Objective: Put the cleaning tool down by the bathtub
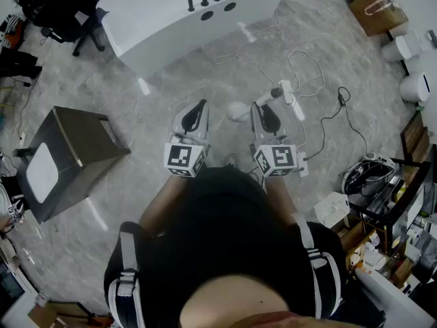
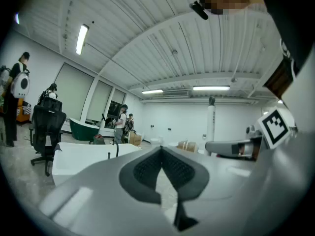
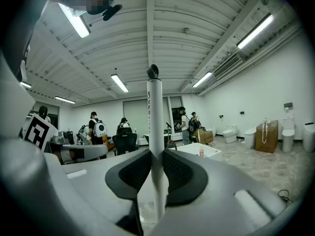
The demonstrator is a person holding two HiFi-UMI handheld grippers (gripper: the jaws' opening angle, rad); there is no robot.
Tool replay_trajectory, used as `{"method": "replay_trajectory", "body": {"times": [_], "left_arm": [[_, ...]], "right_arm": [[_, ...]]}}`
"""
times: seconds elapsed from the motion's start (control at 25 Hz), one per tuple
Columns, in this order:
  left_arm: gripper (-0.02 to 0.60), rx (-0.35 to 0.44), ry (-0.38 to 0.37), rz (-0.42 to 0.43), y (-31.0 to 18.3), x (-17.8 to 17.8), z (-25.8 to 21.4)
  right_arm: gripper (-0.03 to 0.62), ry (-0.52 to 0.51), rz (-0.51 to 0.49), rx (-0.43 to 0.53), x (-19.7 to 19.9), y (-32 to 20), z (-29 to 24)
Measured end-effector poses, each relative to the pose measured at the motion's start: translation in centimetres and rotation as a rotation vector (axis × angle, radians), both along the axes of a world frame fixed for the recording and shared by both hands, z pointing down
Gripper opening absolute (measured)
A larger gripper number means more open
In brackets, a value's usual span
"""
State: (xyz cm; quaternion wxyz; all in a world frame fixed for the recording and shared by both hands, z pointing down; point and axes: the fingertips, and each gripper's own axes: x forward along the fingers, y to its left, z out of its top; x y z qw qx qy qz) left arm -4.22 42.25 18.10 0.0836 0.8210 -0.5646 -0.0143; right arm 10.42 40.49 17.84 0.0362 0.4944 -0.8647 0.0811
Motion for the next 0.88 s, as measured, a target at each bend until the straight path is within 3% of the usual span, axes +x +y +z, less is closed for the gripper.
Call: {"method": "replay_trajectory", "body": {"times": [0.88], "left_arm": [[0.009, -0.005, 0.007, 0.012, -0.6, -4.0, 0.2]], "right_arm": [[0.083, -0.025, 0.013, -0.002, -3.9, -0.5, -0.2]]}}
